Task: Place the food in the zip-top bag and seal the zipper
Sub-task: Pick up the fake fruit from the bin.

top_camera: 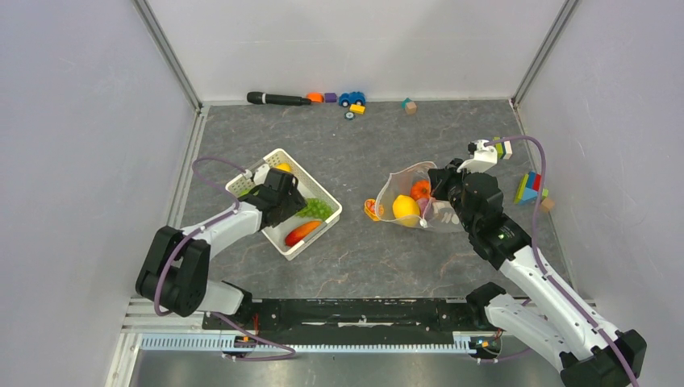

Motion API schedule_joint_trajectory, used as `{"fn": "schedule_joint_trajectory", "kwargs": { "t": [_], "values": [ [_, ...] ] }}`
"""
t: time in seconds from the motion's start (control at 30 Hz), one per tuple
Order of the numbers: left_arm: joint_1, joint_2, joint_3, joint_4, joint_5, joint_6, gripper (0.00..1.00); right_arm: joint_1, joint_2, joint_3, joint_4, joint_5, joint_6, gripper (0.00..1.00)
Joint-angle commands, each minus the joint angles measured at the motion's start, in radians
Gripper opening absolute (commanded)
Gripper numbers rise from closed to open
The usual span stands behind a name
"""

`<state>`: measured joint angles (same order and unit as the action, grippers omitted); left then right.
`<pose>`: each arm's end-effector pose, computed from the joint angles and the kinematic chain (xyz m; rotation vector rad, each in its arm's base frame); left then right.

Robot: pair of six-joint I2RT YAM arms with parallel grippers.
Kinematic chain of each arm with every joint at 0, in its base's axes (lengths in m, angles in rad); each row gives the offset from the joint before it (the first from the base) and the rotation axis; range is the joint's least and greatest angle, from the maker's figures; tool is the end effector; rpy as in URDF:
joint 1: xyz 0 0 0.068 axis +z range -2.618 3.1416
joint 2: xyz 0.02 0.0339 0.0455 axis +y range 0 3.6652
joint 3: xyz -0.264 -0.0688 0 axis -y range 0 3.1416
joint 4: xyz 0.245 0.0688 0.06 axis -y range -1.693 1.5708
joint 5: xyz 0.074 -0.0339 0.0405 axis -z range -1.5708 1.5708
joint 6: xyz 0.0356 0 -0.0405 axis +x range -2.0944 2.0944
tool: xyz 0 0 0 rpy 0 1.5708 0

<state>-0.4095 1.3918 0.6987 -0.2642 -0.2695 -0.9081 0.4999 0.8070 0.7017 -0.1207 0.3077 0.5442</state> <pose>0.2443 -0.0957 0.1743 -0.7177 2.3857 -0.2158 0.1741 0.0828 0.3139 0.2616 1.7918 0.4719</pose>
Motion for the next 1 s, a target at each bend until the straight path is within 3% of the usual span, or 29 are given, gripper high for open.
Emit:
{"fn": "schedule_joint_trajectory", "kwargs": {
  "t": [0.0,0.33,0.53,0.63,0.97],
  "values": [
    [0.005,0.012,-0.003,0.056,0.044,-0.029,0.73,0.002,0.006,0.010,0.041,0.006,0.000,0.00],
    [0.005,0.054,-0.003,0.088,0.074,-0.032,0.50,0.002,0.001,0.009,0.041,0.007,0.001,0.00],
    [0.005,0.025,-0.004,0.082,0.061,-0.025,0.21,0.001,-0.006,0.009,0.041,-0.001,0.003,0.00],
    [0.005,-0.011,-0.003,0.062,0.033,-0.023,0.02,0.002,-0.005,0.007,0.041,0.010,0.003,0.00],
    [0.006,-0.220,-0.033,0.030,-0.062,0.031,0.02,0.002,0.003,0.010,0.041,-0.021,0.006,0.00]
  ]
}}
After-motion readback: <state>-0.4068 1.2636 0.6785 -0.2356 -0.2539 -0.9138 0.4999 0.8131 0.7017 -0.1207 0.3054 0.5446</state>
